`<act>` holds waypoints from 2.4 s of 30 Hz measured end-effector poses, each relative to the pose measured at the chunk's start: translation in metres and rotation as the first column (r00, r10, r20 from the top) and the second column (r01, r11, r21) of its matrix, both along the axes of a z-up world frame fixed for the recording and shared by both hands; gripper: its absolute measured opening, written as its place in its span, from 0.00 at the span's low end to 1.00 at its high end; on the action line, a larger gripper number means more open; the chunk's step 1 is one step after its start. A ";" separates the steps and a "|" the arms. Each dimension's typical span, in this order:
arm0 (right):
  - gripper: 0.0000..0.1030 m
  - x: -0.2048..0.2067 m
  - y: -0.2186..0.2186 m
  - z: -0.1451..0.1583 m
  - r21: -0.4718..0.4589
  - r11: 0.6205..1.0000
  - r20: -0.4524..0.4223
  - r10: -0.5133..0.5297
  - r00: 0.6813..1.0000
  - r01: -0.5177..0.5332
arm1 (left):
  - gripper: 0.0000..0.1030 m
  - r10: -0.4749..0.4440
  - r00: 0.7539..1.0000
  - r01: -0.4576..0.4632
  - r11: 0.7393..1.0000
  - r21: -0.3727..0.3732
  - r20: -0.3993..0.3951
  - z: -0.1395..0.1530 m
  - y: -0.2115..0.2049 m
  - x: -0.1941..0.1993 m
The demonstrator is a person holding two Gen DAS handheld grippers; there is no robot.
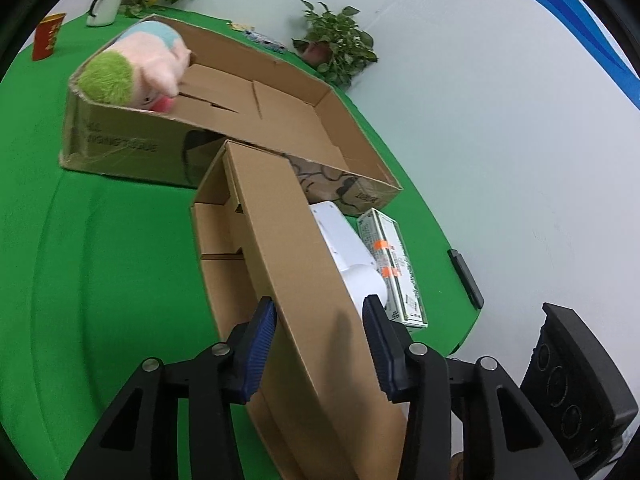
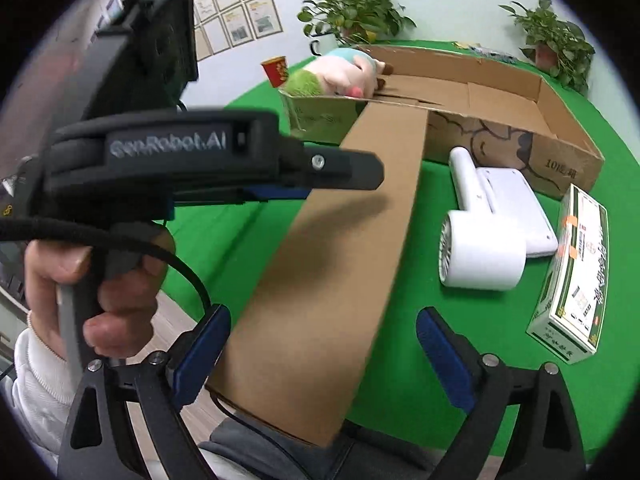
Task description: Organize objects
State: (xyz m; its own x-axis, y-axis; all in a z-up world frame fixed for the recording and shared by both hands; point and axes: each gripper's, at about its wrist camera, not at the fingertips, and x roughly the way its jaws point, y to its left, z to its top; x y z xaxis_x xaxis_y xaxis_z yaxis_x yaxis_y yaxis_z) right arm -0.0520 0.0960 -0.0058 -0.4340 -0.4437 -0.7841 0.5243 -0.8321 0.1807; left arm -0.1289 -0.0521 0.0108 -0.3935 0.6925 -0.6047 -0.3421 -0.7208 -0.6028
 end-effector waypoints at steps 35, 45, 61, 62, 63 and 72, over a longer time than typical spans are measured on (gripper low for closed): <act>0.33 -0.032 0.030 -0.015 -0.032 0.979 -0.006 -0.203 0.979 0.203 | 0.45 0.049 0.998 -0.054 0.969 -0.243 -0.025 -0.010 -0.002 0.012; 0.13 -0.025 0.025 -0.013 0.011 0.973 -0.066 -0.228 0.971 0.229 | 0.20 0.027 1.000 -0.024 0.967 -0.253 0.007 -0.023 0.001 0.020; 0.11 -0.032 0.022 -0.014 0.000 0.965 -0.078 -0.263 0.962 0.264 | 0.15 0.078 0.997 -0.078 0.948 -0.309 -0.014 -0.012 0.011 0.035; 0.11 -0.029 0.022 -0.012 -0.010 0.965 -0.084 -0.263 0.961 0.264 | 0.15 0.082 0.996 -0.085 0.948 -0.306 -0.022 -0.008 0.009 0.038; 0.11 -0.026 0.022 -0.009 -0.022 0.964 -0.093 -0.264 0.960 0.263 | 0.15 0.086 0.996 -0.092 0.949 -0.303 -0.034 -0.003 0.007 0.040; 0.11 -0.027 0.023 0.045 -0.122 0.957 -0.232 -0.285 0.930 0.263 | 0.14 0.109 0.966 -0.175 0.944 -0.281 -0.235 0.063 0.008 0.042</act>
State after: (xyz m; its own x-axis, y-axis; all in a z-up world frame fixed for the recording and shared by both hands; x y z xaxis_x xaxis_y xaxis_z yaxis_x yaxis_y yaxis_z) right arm -0.0794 0.1188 0.0391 -0.7220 -0.3418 -0.6016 0.3150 -0.9365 0.1540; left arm -0.0870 -0.0445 0.0739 -0.6166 0.4215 -0.6649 -0.3200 -0.9059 -0.2775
